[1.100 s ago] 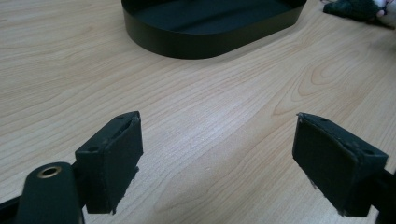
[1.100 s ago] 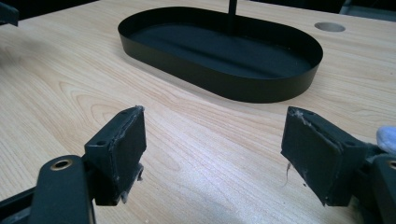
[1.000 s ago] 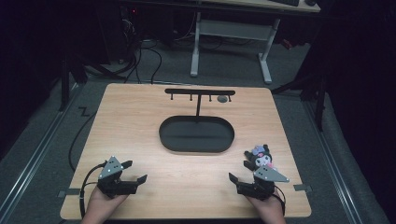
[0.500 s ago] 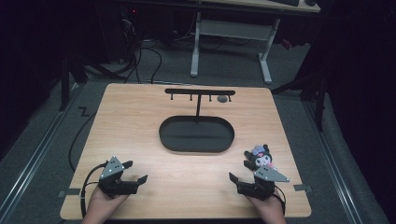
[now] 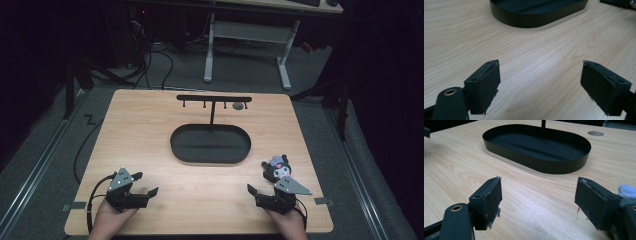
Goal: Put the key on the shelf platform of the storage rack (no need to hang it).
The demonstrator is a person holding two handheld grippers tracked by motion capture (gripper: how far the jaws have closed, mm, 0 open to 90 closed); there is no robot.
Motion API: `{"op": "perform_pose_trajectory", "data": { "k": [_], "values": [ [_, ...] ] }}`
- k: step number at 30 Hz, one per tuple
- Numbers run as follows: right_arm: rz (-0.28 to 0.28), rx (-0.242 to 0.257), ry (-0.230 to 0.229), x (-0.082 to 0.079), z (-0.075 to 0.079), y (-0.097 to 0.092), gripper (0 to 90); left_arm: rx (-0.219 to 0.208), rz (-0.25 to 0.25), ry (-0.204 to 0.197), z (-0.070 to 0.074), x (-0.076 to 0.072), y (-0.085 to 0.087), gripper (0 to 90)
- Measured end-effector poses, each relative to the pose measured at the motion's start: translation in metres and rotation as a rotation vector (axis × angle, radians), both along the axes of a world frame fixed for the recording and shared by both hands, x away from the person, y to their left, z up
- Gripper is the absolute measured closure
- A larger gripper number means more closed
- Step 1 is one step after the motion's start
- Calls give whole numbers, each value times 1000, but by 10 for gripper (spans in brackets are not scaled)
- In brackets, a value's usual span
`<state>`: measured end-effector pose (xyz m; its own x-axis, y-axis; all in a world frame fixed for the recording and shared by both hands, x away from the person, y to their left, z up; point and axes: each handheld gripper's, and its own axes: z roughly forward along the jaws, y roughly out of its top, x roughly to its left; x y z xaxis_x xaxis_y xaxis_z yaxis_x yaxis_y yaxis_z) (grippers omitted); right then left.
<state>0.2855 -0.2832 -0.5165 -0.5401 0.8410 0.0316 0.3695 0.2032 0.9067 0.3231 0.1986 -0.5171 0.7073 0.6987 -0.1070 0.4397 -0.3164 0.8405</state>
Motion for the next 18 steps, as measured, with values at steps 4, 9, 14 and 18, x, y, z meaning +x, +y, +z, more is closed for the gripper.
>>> {"op": "perform_pose_trajectory", "data": {
  "k": [4,9,14,18],
  "values": [
    [-7,-4,6,1,0,0,220,0,-1,0,0,0,0,170],
    [-12,-20,16,1,0,0,221,4,-2,-1,0,0,0,170],
    [-16,-28,25,0,1,-1,220,7,-5,-1,0,0,-1,171],
    [-17,-51,53,1,3,0,221,10,-5,0,0,0,-1,171]
  ]
}}
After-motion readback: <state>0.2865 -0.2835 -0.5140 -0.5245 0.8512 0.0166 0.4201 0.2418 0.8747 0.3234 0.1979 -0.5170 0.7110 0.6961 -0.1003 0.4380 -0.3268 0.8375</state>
